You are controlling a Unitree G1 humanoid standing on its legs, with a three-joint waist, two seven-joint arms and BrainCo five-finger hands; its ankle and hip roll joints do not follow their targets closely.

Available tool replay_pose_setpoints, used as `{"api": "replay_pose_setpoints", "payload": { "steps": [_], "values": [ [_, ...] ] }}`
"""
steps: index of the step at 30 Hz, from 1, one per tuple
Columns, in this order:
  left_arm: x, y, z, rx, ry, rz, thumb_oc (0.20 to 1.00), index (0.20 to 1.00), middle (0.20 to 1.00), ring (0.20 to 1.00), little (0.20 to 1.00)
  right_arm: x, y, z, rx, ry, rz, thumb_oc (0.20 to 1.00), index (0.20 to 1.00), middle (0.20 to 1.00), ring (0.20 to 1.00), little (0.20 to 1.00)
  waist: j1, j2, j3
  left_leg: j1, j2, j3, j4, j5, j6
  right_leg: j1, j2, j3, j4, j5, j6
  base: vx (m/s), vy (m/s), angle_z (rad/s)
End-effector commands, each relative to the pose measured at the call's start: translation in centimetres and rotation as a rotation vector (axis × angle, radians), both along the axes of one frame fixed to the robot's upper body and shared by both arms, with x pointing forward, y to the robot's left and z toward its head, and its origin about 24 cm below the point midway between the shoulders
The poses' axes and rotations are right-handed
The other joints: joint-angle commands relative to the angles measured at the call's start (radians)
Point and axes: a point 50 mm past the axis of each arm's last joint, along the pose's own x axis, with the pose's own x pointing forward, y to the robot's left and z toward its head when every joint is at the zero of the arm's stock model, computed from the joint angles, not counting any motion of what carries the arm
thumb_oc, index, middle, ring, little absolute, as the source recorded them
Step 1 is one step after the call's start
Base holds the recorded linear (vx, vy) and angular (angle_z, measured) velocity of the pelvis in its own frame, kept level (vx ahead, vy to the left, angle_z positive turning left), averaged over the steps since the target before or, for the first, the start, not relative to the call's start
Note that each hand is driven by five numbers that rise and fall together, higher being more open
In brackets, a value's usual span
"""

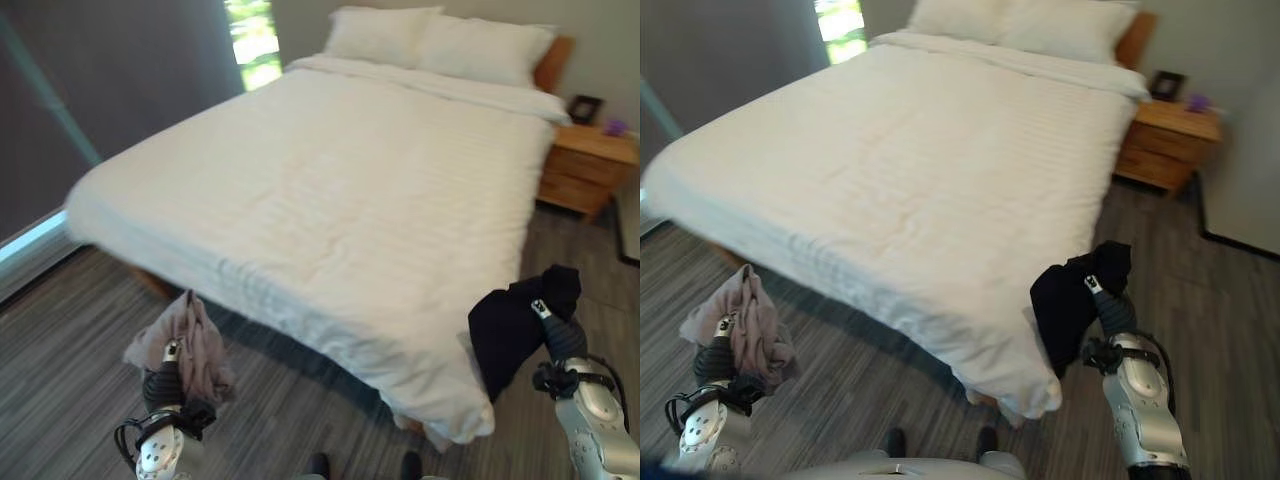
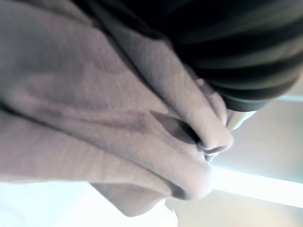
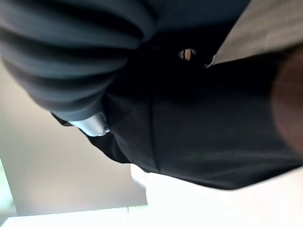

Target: Pick up bed clothes into laundry basket.

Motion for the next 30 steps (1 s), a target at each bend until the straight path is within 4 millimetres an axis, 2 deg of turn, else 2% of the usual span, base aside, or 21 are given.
{"api": "replay_pose_setpoints", "payload": {
  "steps": [1, 4, 5, 6, 7, 8, 9, 10, 12, 15, 16, 17, 18, 20, 21, 23, 25, 26, 28, 29, 30],
  "values": [
    [3.4, 2.3, 8.4, 0.276, -0.340, 0.011, 0.200, 0.200, 0.200, 0.200, 0.200, 0.9, -1.2, 3.7, -0.027, -0.201, -0.034, 0.200, 0.200, 0.200, 0.200, 0.200, -0.053, -0.011, 0.064, 0.044, -0.017, -0.080, 0.088, -0.135, 0.027, -0.090, 0.025, 0.104, 0.064, 0.091, 0.035, -0.25, 0.217, -2.44],
    [4.2, 2.6, 9.9, 0.342, -0.366, -0.029, 0.200, 0.200, 0.200, 0.200, 0.200, -0.2, -2.0, 2.8, 0.000, -0.179, -0.104, 0.200, 0.200, 0.200, 0.200, 0.200, -0.096, -0.016, 0.078, 0.067, -0.013, -0.001, -0.004, -0.113, 0.055, -0.153, 0.040, 0.141, 0.026, 0.150, 0.083, -0.22, 0.223, -1.59],
    [4.6, 2.4, 11.3, 0.404, -0.387, -0.073, 0.200, 0.200, 0.200, 0.200, 0.200, -0.5, -2.3, 2.6, 0.012, -0.177, -0.145, 0.200, 0.200, 0.200, 0.200, 0.200, -0.097, -0.026, 0.095, 0.067, -0.017, 0.051, -0.014, -0.104, 0.062, -0.176, 0.034, 0.122, 0.009, 0.192, 0.094, -0.27, 0.127, -1.31],
    [4.3, 2.6, 11.7, 0.435, -0.389, -0.079, 0.200, 0.200, 0.200, 0.200, 0.200, -0.9, -2.3, 2.5, 0.005, -0.175, -0.140, 0.200, 0.200, 0.200, 0.200, 0.200, -0.089, -0.024, 0.112, 0.059, -0.013, 0.088, -0.009, -0.087, 0.062, -0.183, 0.024, 0.064, 0.021, 0.167, 0.085, -0.35, 0.119, -1.62],
    [3.8, 2.9, 12.1, 0.484, -0.383, -0.067, 0.200, 0.200, 0.200, 0.200, 0.200, -1.2, -2.5, 2.2, 0.000, -0.163, -0.173, 0.200, 0.200, 0.200, 0.200, 0.200, -0.071, -0.001, 0.124, 0.054, 0.010, 0.147, -0.013, -0.078, 0.063, -0.167, -0.002, -0.050, 0.050, 0.116, 0.066, -0.25, 0.074, -1.69],
    [3.8, 2.9, 12.1, 0.485, -0.383, -0.067, 0.200, 0.200, 0.200, 0.200, 0.200, -1.2, -2.5, 2.2, 0.000, -0.163, -0.174, 0.200, 0.200, 0.200, 0.200, 0.200, -0.071, -0.004, 0.126, 0.055, 0.009, 0.146, -0.015, -0.073, 0.062, -0.169, -0.004, -0.050, 0.056, 0.115, 0.065, -0.37, 0.135, -2.58],
    [3.3, 3.1, 11.9, 0.433, -0.415, -0.015, 0.200, 0.200, 0.200, 0.200, 0.200, -1.8, -2.6, 2.1, 0.004, -0.167, -0.206, 0.200, 0.200, 0.200, 0.200, 0.200, -0.046, 0.028, 0.124, 0.040, 0.041, 0.243, -0.031, -0.042, 0.064, -0.109, -0.077, -0.239, 0.160, 0.029, 0.018, -0.30, 0.104, -2.30],
    [3.0, 3.2, 11.3, 0.398, -0.410, 0.001, 0.200, 0.200, 0.200, 0.200, 0.200, -1.9, -2.6, 1.8, -0.005, -0.146, -0.195, 0.200, 0.200, 0.200, 0.200, 0.200, -0.046, 0.032, 0.119, 0.051, 0.045, 0.270, -0.048, -0.038, 0.062, -0.089, -0.081, -0.251, 0.177, 0.005, 0.010, -0.39, 0.112, -2.44],
    [2.9, 3.2, 11.4, 0.410, -0.395, -0.003, 0.200, 0.200, 0.200, 0.200, 0.200, -1.9, -3.0, 2.1, -0.051, -0.147, -0.225, 0.200, 0.200, 0.200, 0.200, 0.200, -0.018, 0.054, 0.098, 0.038, 0.062, 0.357, -0.048, -0.021, 0.072, -0.043, -0.146, -0.349, 0.315, -0.031, 0.003, -0.20, 0.043, -1.64],
    [2.6, 2.5, 11.7, 0.464, -0.382, -0.043, 0.200, 0.200, 0.200, 0.200, 0.200, -0.9, -2.3, 3.0, -0.057, -0.196, -0.216, 0.200, 0.200, 0.200, 0.200, 0.200, 0.016, 0.054, 0.070, 0.025, 0.076, 0.466, -0.045, -0.018, 0.067, 0.034, -0.229, -0.475, 0.337, -0.032, 0.020, -0.15, -0.037, -1.46],
    [2.9, 1.8, 11.6, 0.414, -0.416, -0.069, 0.200, 0.200, 0.200, 0.200, 0.200, -0.5, -1.8, 3.3, -0.042, -0.213, -0.198, 0.200, 0.200, 0.200, 0.200, 0.200, 0.023, 0.041, 0.059, 0.021, 0.080, 0.507, -0.042, -0.018, 0.061, 0.059, -0.232, -0.508, 0.304, -0.025, 0.031, -0.10, -0.156, -1.12],
    [2.7, 1.9, 11.4, 0.402, -0.411, -0.080, 0.200, 0.200, 0.200, 0.200, 0.200, -0.3, -1.6, 3.4, -0.046, -0.216, -0.177, 0.200, 0.200, 0.200, 0.200, 0.200, 0.039, 0.034, 0.047, 0.029, 0.088, 0.522, -0.038, -0.036, 0.046, 0.096, -0.210, -0.518, 0.232, -0.036, 0.052, -0.07, -0.213, -1.31],
    [2.6, 1.9, 11.3, 0.401, -0.405, -0.090, 0.200, 0.200, 0.200, 0.200, 0.200, -0.3, -1.4, 3.5, -0.042, -0.219, -0.156, 0.200, 0.200, 0.200, 0.200, 0.200, 0.041, 0.026, 0.043, 0.032, 0.099, 0.549, -0.040, -0.033, 0.037, 0.091, -0.194, -0.540, 0.186, -0.050, 0.054, -0.01, -0.235, -1.49],
    [2.7, 1.8, 11.3, 0.402, -0.407, -0.089, 0.200, 0.200, 0.200, 0.200, 0.200, -0.7, -1.0, 3.5, -0.022, -0.227, -0.132, 0.200, 0.200, 0.200, 0.200, 0.200, 0.027, 0.022, 0.041, 0.033, 0.131, 0.562, -0.027, -0.026, 0.014, 0.088, -0.134, -0.464, 0.119, -0.085, 0.030, -0.03, -0.320, -1.31],
    [2.9, 1.5, 11.2, 0.382, -0.417, -0.099, 0.200, 0.200, 0.200, 0.200, 0.200, -0.8, -0.9, 3.5, -0.028, -0.226, -0.120, 0.200, 0.200, 0.200, 0.200, 0.200, 0.015, 0.015, 0.045, 0.022, 0.146, 0.582, -0.014, -0.001, 0.010, 0.088, -0.113, -0.455, 0.094, -0.086, 0.010, -0.05, -0.372, -0.62],
    [4.2, 0.3, 11.0, 0.307, -0.457, -0.144, 0.200, 0.200, 0.200, 0.200, 0.200, -1.1, -1.0, 3.7, -0.009, -0.246, -0.128, 0.200, 0.200, 0.200, 0.200, 0.200, -0.005, 0.009, 0.050, 0.018, 0.187, 0.575, 0.028, -0.003, -0.026, 0.105, -0.076, -0.429, 0.081, -0.111, -0.006, 0.04, -0.296, -0.24],
    [4.4, -0.4, 10.4, 0.268, -0.457, -0.177, 0.200, 0.200, 0.200, 0.200, 0.200, -1.1, -0.7, 3.8, 0.007, -0.251, -0.111, 0.200, 0.200, 0.200, 0.200, 0.200, -0.013, 0.004, 0.057, 0.007, 0.200, 0.562, 0.061, 0.013, -0.026, 0.112, -0.056, -0.434, 0.067, -0.111, -0.032, -0.02, -0.182, -0.16],
    [4.8, -0.9, 10.1, 0.254, -0.453, -0.193, 0.200, 0.200, 0.200, 0.200, 0.200, -0.8, -0.4, 3.7, 0.006, -0.249, -0.091, 0.200, 0.200, 0.200, 0.200, 0.200, 0.001, 0.008, 0.063, -0.009, 0.188, 0.475, 0.084, 0.039, -0.039, 0.113, -0.039, -0.404, 0.061, -0.113, -0.041, -0.04, -0.128, -0.18],
    [5.2, -1.5, 9.8, 0.220, -0.455, -0.208, 0.200, 0.200, 0.200, 0.200, 0.200, -0.4, 0.1, 3.6, 0.017, -0.247, -0.061, 0.200, 0.200, 0.200, 0.200, 0.200, 0.031, -0.003, 0.067, -0.046, 0.115, 0.273, 0.062, 0.025, -0.035, 0.107, -0.029, -0.350, 0.048, -0.100, -0.046, 0.03, -0.114, -0.84],
    [5.2, -1.6, 9.6, 0.208, -0.456, -0.207, 0.200, 0.200, 0.200, 0.200, 0.200, -0.2, 0.4, 3.6, 0.019, -0.245, -0.045, 0.200, 0.200, 0.200, 0.200, 0.200, 0.044, -0.006, 0.071, -0.057, 0.088, 0.193, 0.046, 0.016, -0.038, 0.109, -0.017, -0.322, 0.042, -0.100, -0.047, 0.02, -0.128, -1.52],
    [5.2, -1.8, 9.8, 0.212, -0.463, -0.218, 0.200, 0.200, 0.200, 0.200, 0.200, -0.2, 0.5, 3.5, 0.009, -0.238, -0.031, 0.200, 0.200, 0.200, 0.200, 0.200, 0.044, -0.010, 0.070, -0.073, 0.074, 0.151, 0.030, 0.033, -0.039, 0.104, -0.008, -0.301, 0.034, -0.088, -0.049, 0.04, -0.106, -1.18]
  ]
}}
